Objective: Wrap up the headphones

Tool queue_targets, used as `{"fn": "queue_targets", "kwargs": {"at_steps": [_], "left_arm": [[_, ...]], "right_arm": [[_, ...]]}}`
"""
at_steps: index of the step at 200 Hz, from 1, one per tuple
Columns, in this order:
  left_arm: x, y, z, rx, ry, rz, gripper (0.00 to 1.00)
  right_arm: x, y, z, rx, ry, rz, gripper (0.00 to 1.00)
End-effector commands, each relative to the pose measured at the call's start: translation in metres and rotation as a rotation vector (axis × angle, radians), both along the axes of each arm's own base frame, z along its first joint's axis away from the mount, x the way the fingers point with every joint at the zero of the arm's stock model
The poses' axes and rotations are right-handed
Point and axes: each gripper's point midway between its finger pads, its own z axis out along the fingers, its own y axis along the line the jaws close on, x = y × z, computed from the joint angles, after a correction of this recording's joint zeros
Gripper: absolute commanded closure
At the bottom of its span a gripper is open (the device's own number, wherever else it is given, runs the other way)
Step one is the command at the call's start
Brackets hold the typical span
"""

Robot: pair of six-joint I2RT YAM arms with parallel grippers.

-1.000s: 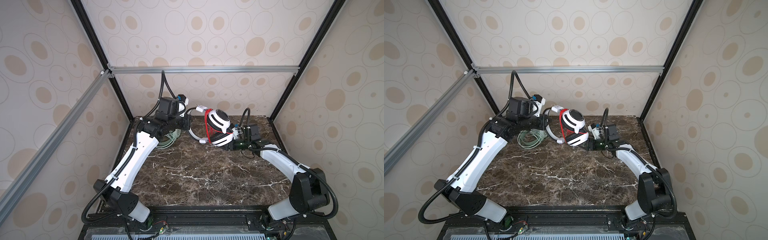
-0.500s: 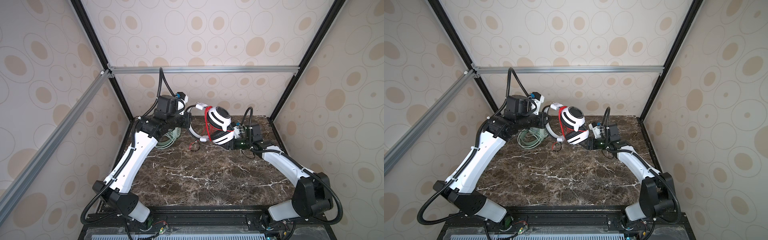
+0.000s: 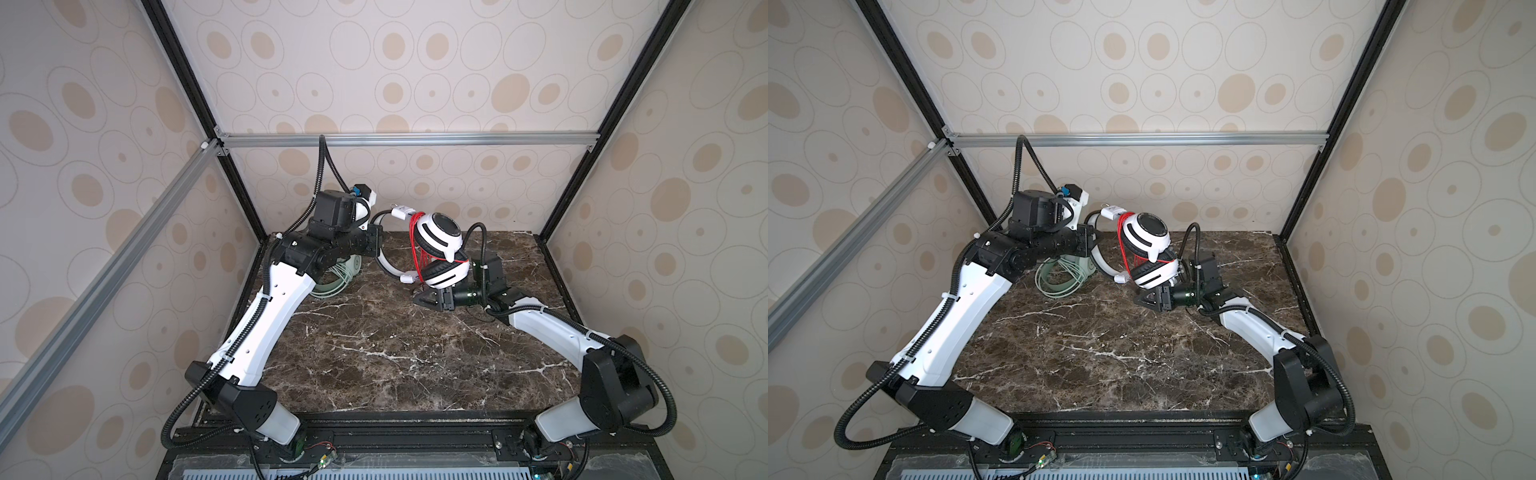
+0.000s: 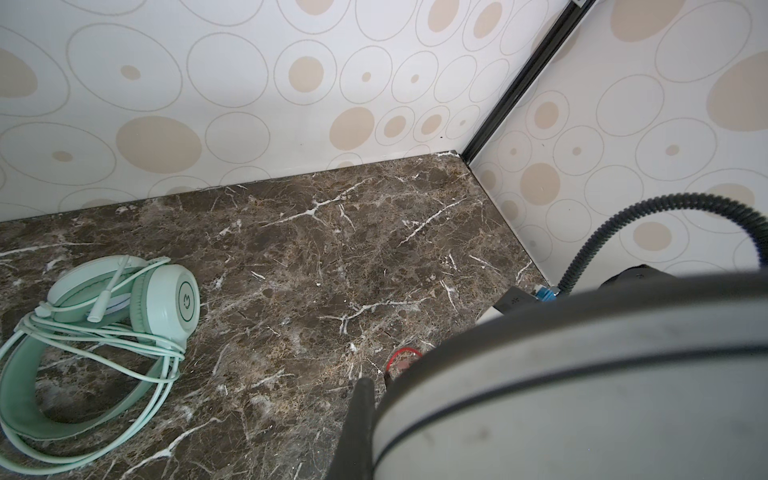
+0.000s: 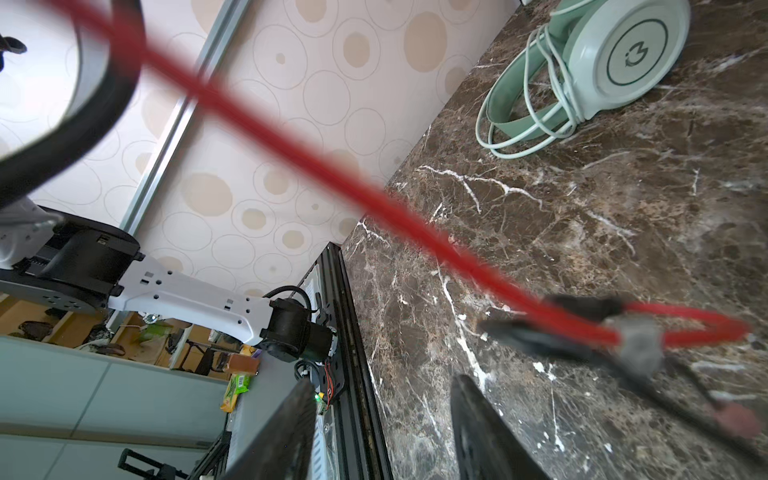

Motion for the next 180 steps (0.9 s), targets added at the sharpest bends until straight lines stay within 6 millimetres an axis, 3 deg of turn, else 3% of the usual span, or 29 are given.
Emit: {"fn": "queue_targets", "kwargs": {"at_steps": [1,81,123,150,180], "left_arm": [[-0.013,-0.003,0.048,-0.098,-0.084,-0.02,1.0],[-0.012,-0.003,0.048,-0.098,-0.083,-0.018,1.0],[-0.014,-0.005,0.05,-0.107,-0.083,-0.025,1.0],[-0.015,-0.005,0.052,-0.109,-0.084,-0.024,1.0],[-0.013,-0.001,0.052,-0.102,-0.084,-0.001,1.0]], "right_arm": [[-0.005,-0.001,0.016,0.033,-0.047,0.008,0.46],[0.008,0.009,0.017,0.04,-0.051,-0.028,0.44],[0.017,0.014,0.007,0.011,-0.045,-0.07,0.43],[0.02,0.016,0.006,0.014,-0.054,-0.079,0.59],[0.012,0.02,0.005,-0.001,-0.08,-0.056,0.94]]}}
